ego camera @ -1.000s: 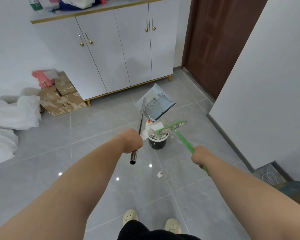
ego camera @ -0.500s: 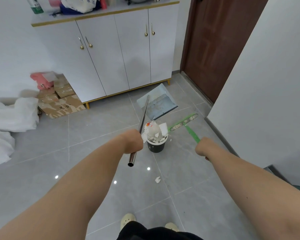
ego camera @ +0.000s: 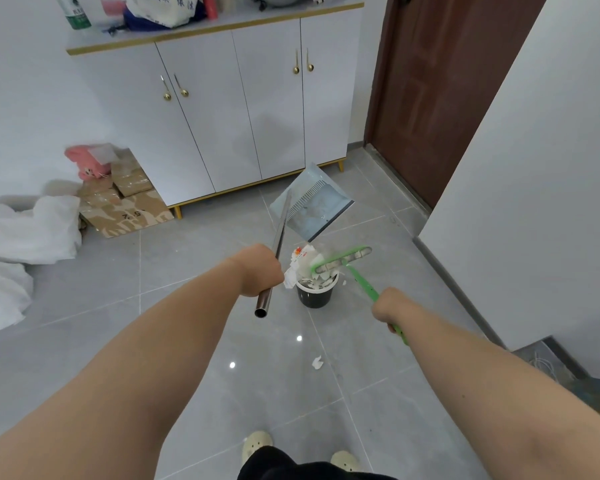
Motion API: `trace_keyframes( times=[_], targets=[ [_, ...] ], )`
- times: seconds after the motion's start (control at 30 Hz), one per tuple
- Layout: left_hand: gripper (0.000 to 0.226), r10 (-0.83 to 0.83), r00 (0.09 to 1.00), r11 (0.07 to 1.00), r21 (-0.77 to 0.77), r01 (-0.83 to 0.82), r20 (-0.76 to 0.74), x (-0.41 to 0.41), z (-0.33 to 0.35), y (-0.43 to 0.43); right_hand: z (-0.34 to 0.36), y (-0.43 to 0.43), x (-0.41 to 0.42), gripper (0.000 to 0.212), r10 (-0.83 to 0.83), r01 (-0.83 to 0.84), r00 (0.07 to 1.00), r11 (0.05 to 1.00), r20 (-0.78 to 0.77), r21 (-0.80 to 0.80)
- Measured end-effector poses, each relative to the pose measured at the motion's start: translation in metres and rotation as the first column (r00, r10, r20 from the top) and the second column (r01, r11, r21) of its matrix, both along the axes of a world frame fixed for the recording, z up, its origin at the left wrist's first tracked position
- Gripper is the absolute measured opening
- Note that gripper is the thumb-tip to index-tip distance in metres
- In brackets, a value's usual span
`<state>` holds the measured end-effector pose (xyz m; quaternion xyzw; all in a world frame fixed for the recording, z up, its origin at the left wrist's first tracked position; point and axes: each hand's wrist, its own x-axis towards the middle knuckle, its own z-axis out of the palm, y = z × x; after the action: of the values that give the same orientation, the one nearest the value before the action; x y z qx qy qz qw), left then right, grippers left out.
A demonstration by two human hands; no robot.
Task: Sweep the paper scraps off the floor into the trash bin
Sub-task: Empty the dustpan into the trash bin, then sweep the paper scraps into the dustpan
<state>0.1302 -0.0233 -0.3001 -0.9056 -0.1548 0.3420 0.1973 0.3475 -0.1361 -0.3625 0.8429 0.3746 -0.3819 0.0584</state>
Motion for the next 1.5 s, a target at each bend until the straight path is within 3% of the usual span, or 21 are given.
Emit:
trace_keyframes(
  times=[0.3,0.5,0.77,0.97,1.2,1.5],
  targets=[
    [0.017,0.133,0.982,0.991,-0.034,-0.13,0.132,-0.011,-0.009,0.023,-0.03,0.015,-0.017,0.035,0.059,-0.061,0.994,0.998,0.086,0.012],
    [0.018,0.161,0.971,0.987,-0.055,-0.154,0.176,-0.008,-0.004,0.027,-0.02,0.006,0.0,0.036,-0.042,0.039,0.998,0.997,0.046,0.064],
    [0.019,0.24,0.907,0.971,-0.09,-0.222,0.346,0.015,-0.003,0.029,0.002,-0.002,0.024,0.033,-0.216,0.218,0.976,0.963,-0.034,0.159],
    [0.016,0.471,0.666,0.881,-0.269,-0.389,0.579,0.023,-0.018,0.027,-0.001,0.001,0.025,0.031,-0.344,0.36,0.933,0.905,-0.106,0.226],
    [0.014,0.705,0.249,0.667,-0.502,-0.55,0.664,-0.008,-0.038,0.04,-0.028,0.008,0.022,0.032,-0.377,0.396,0.917,0.896,-0.129,0.2],
    [0.034,0.854,0.038,0.396,-0.602,-0.693,0.518,-0.035,-0.109,0.03,-0.077,0.025,0.029,0.008,-0.423,0.43,0.896,0.903,-0.134,0.022]
  ],
)
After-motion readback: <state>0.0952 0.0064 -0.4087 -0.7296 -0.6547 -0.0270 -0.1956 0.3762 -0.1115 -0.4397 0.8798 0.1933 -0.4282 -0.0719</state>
